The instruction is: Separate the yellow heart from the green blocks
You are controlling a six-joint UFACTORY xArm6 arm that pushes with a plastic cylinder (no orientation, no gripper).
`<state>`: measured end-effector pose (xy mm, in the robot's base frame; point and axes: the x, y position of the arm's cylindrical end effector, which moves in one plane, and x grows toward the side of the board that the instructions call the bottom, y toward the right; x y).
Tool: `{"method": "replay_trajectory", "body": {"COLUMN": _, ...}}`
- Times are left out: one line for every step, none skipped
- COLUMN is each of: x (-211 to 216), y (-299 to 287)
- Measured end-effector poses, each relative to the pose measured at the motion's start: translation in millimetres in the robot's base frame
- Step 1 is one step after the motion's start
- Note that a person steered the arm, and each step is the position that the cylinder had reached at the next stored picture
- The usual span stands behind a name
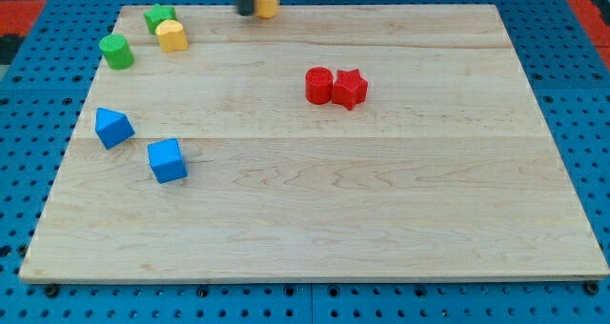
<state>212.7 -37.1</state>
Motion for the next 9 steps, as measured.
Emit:
{"method": "replay_trajectory", "body": {"x": 46.8, "y": 38.5}}
{"method": "replay_trajectory", "body": {"x": 38.4, "y": 21.5}}
{"method": "replay_trajectory", "body": {"x": 89.8, "y": -101.7}}
{"method": "replay_trajectory", "body": {"x": 95.3, "y": -166.6}}
{"method": "replay_trajectory", "body": {"x": 42.4, "y": -136.8}}
{"method": "replay_trajectory", "body": {"x": 40.3, "y": -98.7}}
{"method": "replay_trajectory", "body": {"x": 41.1, "y": -159.4}}
{"method": "replay_trajectory", "body": {"x": 91.8, "y": -172.2}}
{"method": "replay_trajectory", "body": {"x": 144.6, "y": -205.6}}
